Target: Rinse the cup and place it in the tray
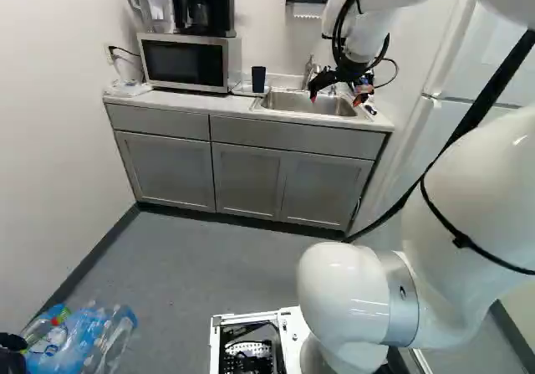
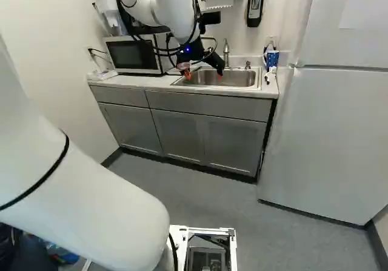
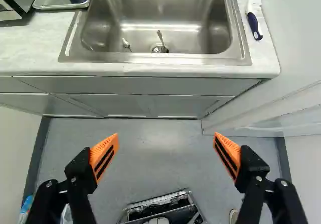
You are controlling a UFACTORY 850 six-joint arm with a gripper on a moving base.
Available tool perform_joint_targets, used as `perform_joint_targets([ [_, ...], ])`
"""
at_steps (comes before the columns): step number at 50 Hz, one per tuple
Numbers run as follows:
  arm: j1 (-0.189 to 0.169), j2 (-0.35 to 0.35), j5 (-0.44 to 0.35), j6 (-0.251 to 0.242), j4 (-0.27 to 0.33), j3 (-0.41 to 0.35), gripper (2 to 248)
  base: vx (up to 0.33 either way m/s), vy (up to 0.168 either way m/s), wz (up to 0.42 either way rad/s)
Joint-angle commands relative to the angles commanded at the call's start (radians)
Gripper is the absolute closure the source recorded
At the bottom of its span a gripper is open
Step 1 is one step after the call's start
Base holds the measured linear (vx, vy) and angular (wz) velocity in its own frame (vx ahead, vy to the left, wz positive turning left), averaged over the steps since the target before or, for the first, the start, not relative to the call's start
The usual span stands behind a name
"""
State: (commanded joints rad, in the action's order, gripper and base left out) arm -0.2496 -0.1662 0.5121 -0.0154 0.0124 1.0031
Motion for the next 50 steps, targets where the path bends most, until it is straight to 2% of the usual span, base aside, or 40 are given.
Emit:
perform_joint_targets([
  [25, 0.025, -0.011, -0.139, 0.002, -0.001, -0.092, 3, 0.0, 0.0, 0.0],
  [50, 0.063, -0.028, -0.347, 0.004, -0.003, -0.23, 3, 0.0, 0.0, 0.0],
])
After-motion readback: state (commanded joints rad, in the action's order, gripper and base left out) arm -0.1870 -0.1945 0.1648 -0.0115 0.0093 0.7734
